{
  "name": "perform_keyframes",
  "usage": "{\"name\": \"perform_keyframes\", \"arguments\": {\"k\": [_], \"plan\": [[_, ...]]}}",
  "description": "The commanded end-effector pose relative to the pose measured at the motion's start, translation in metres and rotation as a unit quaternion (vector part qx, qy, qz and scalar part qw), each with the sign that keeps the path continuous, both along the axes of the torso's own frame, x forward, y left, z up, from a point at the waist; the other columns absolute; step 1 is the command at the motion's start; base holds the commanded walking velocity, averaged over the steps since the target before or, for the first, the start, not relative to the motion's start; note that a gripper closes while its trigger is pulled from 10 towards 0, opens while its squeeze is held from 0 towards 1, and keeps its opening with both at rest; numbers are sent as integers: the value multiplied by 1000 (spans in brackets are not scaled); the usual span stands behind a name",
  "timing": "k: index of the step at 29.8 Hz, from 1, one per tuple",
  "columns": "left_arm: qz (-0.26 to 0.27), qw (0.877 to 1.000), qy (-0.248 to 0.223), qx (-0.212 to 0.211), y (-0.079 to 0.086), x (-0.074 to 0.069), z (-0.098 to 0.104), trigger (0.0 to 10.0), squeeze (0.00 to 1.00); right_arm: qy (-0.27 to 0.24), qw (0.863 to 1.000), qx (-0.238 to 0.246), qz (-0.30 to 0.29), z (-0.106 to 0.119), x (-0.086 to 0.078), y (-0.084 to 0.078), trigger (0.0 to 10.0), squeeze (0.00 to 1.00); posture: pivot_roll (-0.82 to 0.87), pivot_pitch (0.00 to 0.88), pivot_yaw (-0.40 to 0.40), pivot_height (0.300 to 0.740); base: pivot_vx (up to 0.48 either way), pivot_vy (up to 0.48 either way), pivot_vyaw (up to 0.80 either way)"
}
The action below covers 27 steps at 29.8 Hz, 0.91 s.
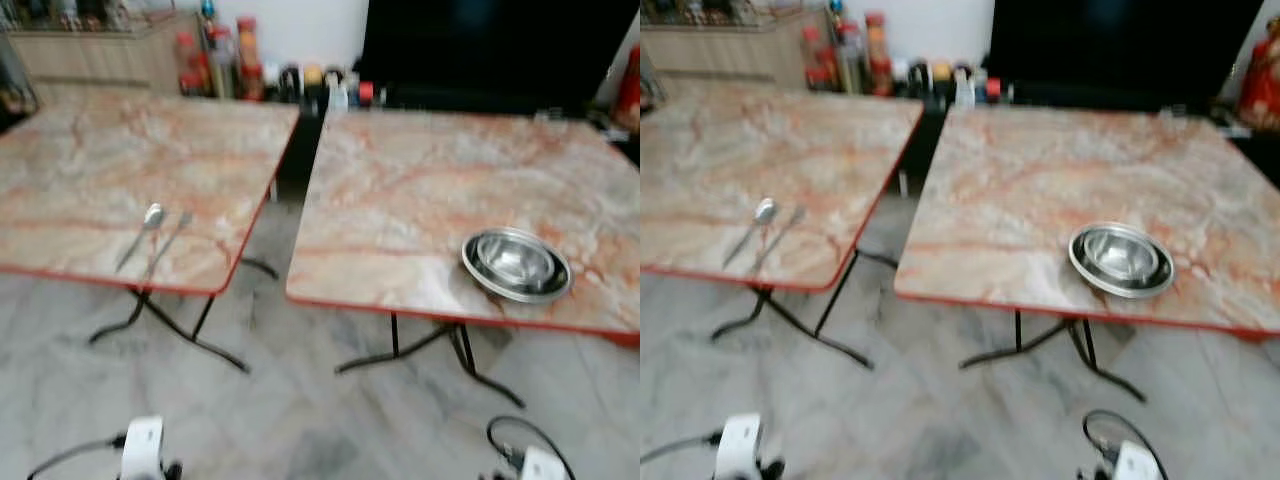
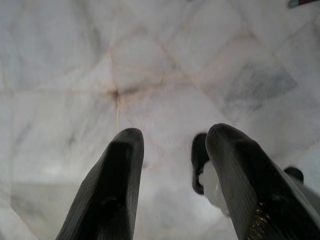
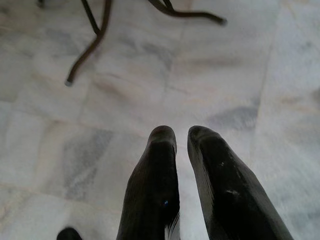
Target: Setting the table
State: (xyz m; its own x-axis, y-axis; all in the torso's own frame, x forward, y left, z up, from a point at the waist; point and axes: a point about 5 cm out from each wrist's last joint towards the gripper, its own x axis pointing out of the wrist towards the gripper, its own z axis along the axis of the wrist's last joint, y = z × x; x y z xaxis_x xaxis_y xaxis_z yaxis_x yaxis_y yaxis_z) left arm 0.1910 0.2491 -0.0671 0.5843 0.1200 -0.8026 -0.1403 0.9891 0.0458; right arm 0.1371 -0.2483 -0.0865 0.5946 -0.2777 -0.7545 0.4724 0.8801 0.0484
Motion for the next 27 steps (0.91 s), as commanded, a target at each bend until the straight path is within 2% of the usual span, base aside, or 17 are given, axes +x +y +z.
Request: {"name": "perform_keyframes", "arguments": {"k": [1,4,18,24,27], "plan": [[-7,1000,8,2,-1,-3,-2,10000,0,3,1000,-2,-14,0,-4,-4,10000,0,-18,0,19,740,0,0,0],[-23,999,17,22,-1,3,1,10000,0,1,1000,-5,-24,2,-1,-9,10000,0,-46,0,34,740,0,0,0],[11,1000,3,16,-4,11,3,10000,0,11,1000,-4,-22,3,2,-13,10000,0,-36,0,2,740,0,0,0],[27,1000,4,12,-3,10,3,10000,0,11,1000,-3,-14,3,3,-12,10000,0,-18,0,-11,740,0,0,0],[27,1000,2,12,-4,11,3,10000,0,12,1000,-2,-9,3,3,-11,10000,0,-4,0,-16,740,0,301,0]]}}
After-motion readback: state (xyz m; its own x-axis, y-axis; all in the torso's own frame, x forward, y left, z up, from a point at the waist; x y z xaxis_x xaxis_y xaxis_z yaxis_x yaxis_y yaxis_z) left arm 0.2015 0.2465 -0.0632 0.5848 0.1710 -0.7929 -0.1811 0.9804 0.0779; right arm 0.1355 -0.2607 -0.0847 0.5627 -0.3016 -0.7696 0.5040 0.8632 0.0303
